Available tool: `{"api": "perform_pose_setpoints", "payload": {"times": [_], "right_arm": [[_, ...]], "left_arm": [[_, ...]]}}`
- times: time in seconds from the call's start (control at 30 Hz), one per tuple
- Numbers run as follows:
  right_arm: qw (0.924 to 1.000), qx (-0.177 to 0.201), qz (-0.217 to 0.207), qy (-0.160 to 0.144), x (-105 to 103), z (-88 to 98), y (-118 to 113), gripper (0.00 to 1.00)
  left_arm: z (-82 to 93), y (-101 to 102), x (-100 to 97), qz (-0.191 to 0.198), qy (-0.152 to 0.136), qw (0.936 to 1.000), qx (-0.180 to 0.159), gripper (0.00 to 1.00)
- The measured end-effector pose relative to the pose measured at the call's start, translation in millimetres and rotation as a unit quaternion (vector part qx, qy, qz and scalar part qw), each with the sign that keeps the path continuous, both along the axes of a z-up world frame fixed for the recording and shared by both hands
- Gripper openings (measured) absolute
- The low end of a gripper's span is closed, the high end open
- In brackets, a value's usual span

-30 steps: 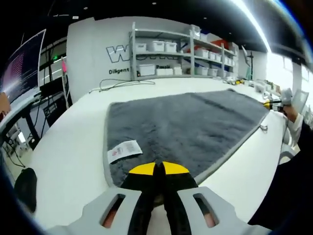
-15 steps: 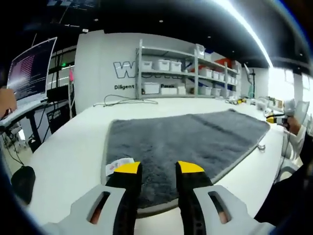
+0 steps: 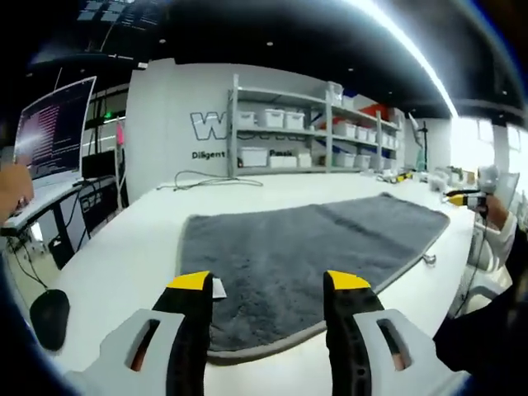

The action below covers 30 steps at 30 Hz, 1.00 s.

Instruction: Open the folded towel by lifting each exposed corner and separating the folded layers until the towel lies flat within the target outline without major curled edges

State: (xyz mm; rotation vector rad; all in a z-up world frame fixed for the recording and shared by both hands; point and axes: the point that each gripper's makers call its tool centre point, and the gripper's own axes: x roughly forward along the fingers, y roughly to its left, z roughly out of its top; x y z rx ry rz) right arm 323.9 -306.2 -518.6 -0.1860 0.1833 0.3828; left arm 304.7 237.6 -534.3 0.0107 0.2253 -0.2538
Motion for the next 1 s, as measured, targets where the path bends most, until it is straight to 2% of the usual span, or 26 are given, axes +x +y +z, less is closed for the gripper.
{"api": "perform_pose_setpoints", "payload": {"times": [0.07,0.13,0.23,0.3,0.4,0.5,0.57,0.73,0.87,1.0], "right_arm": [[0.9999,-0.006,-0.002,-0.010,-5,7.6,-1,0.40],[0.9998,0.007,-0.003,-0.020,-5,16.9,1,0.42],[0.9996,0.013,0.000,-0.023,-8,23.7,6,0.52],[0.9996,-0.002,-0.002,-0.027,-9,25.3,8,0.59],[0.9998,-0.008,0.000,-0.016,-11,24.1,11,0.71],[0.9995,-0.031,-0.009,-0.006,-15,22.1,9,0.73],[0.9995,-0.028,-0.013,-0.007,-16,24.1,9,0.81],[0.9997,-0.005,-0.022,0.004,-27,28.6,6,0.98],[0.9998,0.004,-0.018,-0.004,-40,37.0,6,0.99],[0.9992,0.032,-0.011,-0.019,-45,53.4,6,0.99]], "left_arm": [[1.6,-1,-2.4,-0.002,0.000,1.0000,-0.001,0.55],[2.9,-1,-6.0,-0.001,0.001,1.0000,-0.002,0.58],[10.5,1,-11.5,0.004,-0.010,0.9999,-0.010,0.61],[14.9,2,-16.2,0.005,-0.015,0.9998,-0.013,0.65],[19.4,3,-22.7,0.011,-0.021,0.9997,-0.003,0.72],[26.7,5,-27.2,0.014,-0.024,0.9996,-0.009,0.78],[30.3,6,-30.0,0.015,-0.027,0.9995,-0.011,0.79],[36.4,6,-32.2,0.015,-0.018,0.9997,-0.005,0.91],[39.0,6,-30.6,0.020,-0.015,0.9997,0.000,0.96],[38.8,1,-29.8,0.023,-0.005,0.9997,-0.012,1.00]]}}
